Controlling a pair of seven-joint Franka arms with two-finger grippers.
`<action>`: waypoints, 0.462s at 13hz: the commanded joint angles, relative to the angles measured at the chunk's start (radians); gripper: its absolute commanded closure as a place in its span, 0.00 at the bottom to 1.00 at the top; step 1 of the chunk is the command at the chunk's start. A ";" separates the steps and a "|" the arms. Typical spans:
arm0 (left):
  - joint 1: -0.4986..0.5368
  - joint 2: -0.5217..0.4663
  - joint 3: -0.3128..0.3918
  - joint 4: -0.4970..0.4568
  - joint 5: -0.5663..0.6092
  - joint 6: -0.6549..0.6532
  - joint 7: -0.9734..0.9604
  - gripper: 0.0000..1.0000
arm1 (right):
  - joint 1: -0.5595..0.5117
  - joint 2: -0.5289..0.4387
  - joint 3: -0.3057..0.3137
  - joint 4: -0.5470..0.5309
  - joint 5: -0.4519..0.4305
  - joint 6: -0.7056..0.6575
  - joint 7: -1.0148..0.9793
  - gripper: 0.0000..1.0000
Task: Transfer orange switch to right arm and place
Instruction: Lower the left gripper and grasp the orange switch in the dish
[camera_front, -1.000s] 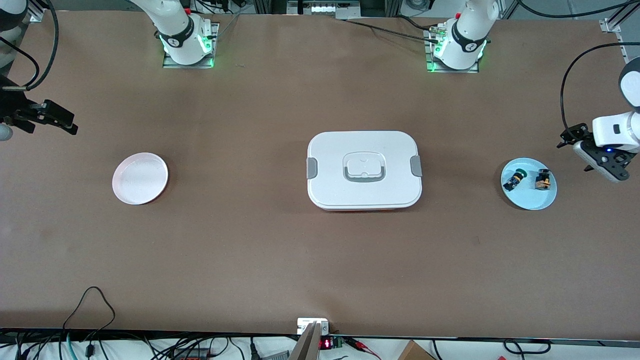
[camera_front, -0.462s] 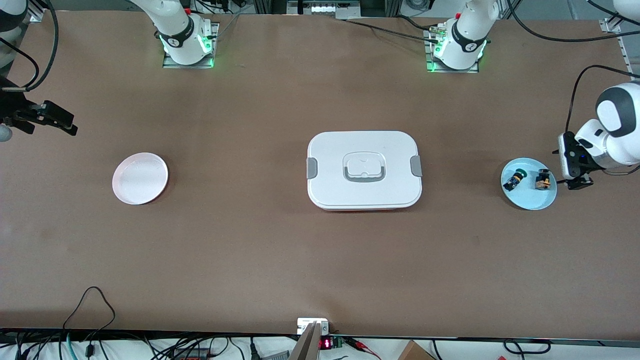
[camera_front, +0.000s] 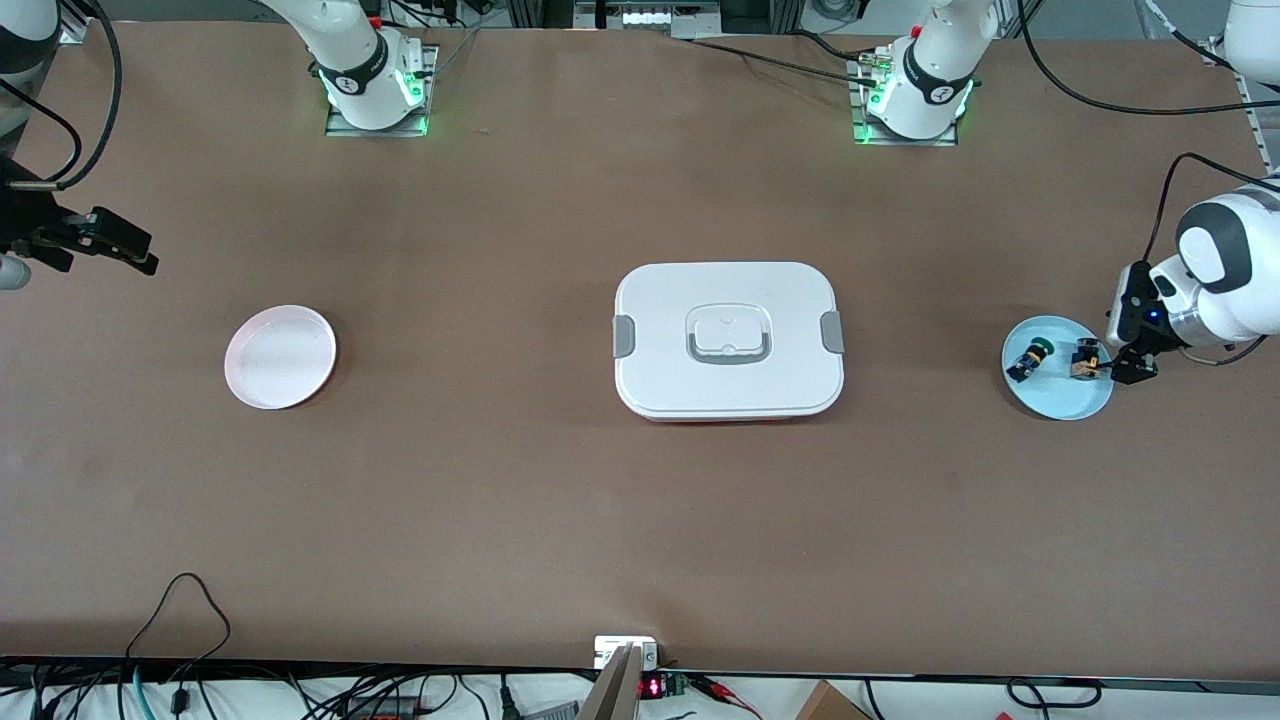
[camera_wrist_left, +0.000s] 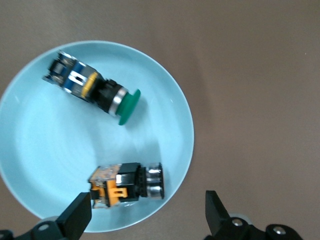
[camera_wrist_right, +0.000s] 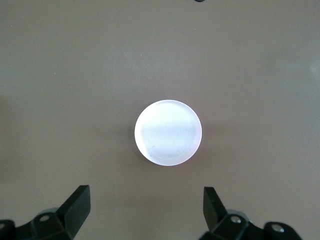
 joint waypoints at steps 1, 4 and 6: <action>0.042 0.024 -0.043 0.015 -0.009 0.032 0.031 0.00 | -0.004 0.009 0.002 0.018 -0.013 0.001 -0.007 0.00; 0.042 0.028 -0.059 0.018 -0.011 0.035 0.028 0.00 | -0.004 0.009 0.002 0.018 -0.014 0.001 -0.007 0.00; 0.039 0.038 -0.068 0.030 -0.011 0.037 0.023 0.00 | -0.004 0.009 0.002 0.018 -0.014 0.001 -0.007 0.00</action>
